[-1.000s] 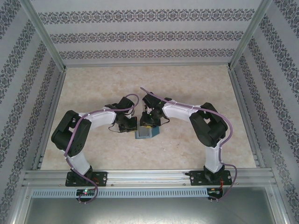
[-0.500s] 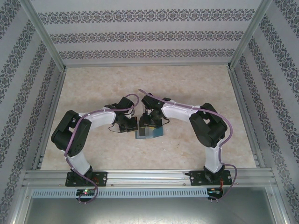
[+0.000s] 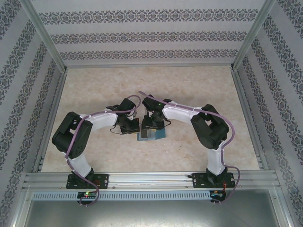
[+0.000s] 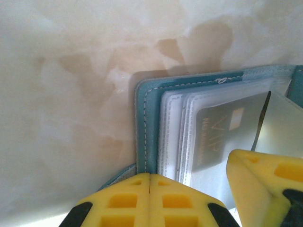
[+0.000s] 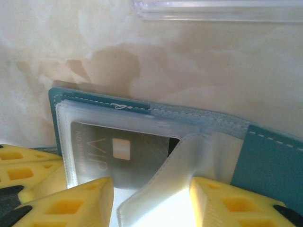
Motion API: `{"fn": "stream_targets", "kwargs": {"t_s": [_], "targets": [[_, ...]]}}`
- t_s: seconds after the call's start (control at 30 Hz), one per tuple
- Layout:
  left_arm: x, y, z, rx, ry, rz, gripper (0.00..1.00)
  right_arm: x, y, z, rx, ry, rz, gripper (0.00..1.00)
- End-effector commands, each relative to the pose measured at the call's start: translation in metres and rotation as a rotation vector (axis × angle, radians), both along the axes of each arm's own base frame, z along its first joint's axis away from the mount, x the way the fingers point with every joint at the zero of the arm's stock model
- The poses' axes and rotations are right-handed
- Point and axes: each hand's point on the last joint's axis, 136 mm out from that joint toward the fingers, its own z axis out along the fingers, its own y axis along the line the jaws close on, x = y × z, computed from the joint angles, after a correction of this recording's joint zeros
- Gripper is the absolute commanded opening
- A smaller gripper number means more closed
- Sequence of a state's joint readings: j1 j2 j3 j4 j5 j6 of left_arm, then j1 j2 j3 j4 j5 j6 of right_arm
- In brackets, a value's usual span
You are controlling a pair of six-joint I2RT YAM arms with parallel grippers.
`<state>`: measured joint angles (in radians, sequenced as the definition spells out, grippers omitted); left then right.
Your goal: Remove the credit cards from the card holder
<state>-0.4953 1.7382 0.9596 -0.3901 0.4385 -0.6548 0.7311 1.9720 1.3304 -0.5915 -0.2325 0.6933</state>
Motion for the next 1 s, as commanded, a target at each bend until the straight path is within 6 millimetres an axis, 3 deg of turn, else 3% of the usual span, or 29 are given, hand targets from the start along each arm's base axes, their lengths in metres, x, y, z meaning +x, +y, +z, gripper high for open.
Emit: {"fn": "stream_targets", "kwargs": {"t_s": [0.0,0.2,0.67,0.97], "targets": [[-0.002,0.003,-0.008,0.013,0.008,0.002,0.02,-0.010,-0.015,-0.015,-0.087,0.035,0.006,0.41],[-0.001,0.003,-0.008,0.013,0.009,0.003,0.02,-0.007,-0.018,-0.003,-0.087,0.006,0.006,0.32],[0.000,0.002,-0.005,0.013,0.004,0.004,0.02,-0.001,-0.052,0.022,-0.187,-0.049,0.006,0.34],[0.002,0.002,0.000,0.010,-0.004,0.003,0.02,0.000,-0.066,0.029,-0.185,-0.060,-0.013,0.25]]}}
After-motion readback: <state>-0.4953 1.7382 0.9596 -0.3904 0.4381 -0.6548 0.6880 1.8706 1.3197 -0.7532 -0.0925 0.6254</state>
